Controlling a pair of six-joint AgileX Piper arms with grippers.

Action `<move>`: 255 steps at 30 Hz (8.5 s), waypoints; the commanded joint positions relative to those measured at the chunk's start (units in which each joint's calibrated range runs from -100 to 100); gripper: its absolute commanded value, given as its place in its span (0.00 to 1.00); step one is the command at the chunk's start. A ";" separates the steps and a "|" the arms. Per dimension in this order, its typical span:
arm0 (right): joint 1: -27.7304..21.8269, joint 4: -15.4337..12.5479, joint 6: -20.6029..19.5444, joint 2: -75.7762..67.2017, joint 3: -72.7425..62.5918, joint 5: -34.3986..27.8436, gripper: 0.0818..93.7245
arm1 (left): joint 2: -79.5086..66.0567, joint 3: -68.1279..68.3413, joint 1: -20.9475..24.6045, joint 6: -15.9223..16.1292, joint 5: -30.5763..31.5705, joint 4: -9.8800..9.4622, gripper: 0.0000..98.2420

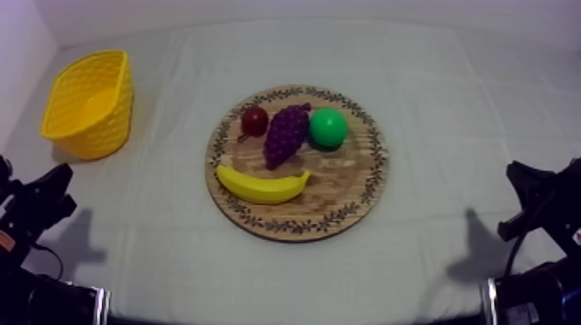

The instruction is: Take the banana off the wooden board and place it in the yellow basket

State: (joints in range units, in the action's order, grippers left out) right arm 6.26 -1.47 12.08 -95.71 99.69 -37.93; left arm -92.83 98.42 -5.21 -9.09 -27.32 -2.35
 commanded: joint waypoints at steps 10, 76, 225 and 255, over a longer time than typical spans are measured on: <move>0.01 -0.02 0.01 -0.04 -0.03 -0.05 0.00 | 20.78 -23.97 -7.62 0.96 5.63 -6.90 0.07; 0.01 -0.02 0.01 -0.04 -0.03 -0.05 0.00 | 75.83 -45.00 -33.51 5.85 -10.77 -13.27 0.71; 0.01 -0.02 0.01 -0.04 -0.03 -0.05 0.00 | 113.33 -75.79 9.17 6.54 -18.76 -12.73 0.46; 0.01 -0.02 0.01 -0.04 -0.03 -0.05 0.00 | 64.12 -42.09 2.16 1.39 2.74 -12.85 0.12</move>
State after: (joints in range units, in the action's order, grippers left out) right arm 6.26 -1.47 12.09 -95.71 99.69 -38.00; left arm -17.16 50.45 -2.98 -7.54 -25.23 -15.25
